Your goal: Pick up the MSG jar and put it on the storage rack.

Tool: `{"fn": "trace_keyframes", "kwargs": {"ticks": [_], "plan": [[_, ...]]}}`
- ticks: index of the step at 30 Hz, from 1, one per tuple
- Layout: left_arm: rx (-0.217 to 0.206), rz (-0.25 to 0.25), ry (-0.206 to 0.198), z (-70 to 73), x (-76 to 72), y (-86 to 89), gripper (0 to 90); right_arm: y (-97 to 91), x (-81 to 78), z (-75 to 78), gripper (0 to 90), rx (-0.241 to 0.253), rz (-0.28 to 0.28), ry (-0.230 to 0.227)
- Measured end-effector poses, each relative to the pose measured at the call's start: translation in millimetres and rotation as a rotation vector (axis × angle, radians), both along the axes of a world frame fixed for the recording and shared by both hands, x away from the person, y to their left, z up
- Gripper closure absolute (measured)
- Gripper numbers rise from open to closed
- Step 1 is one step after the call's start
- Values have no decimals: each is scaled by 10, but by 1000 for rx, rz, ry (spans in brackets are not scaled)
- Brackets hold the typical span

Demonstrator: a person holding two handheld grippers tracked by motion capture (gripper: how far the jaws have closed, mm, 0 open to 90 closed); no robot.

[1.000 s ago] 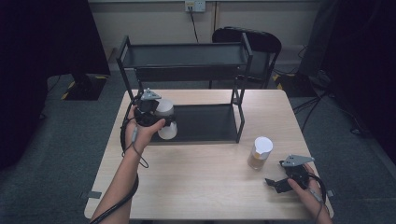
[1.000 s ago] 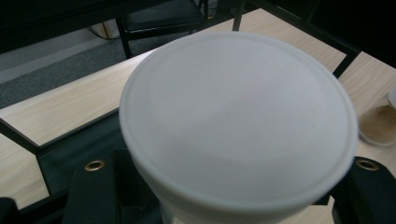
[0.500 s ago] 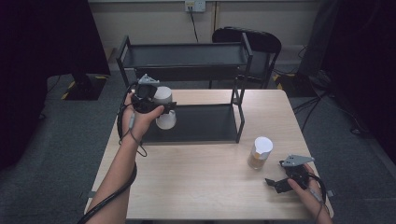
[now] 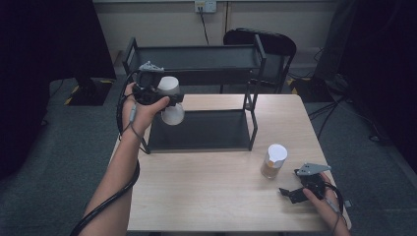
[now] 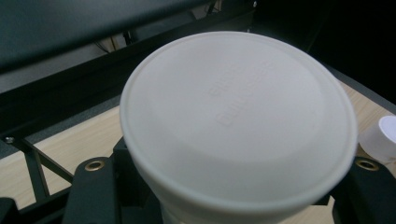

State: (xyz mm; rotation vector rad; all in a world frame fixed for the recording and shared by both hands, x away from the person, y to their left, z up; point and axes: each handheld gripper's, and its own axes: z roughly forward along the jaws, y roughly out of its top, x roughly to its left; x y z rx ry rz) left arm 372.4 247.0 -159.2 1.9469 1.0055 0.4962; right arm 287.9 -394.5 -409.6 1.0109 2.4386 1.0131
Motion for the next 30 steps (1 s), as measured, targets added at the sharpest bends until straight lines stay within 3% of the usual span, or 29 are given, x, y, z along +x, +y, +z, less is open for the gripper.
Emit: {"fn": "trace_keyframes", "kwargs": {"ticks": [6, 24, 30], "plan": [[-11, 2, -9, 151, 13, 9, 352, 0, 0, 0, 0, 0, 0, 0], [15, -35, -13, 690, 101, -45, 351, 0, 1, 1, 0, 0, 0, 1], [-1, -39, -23, 866, 98, -38, 351, 0, 1, 1, 0, 0, 0, 1]]}}
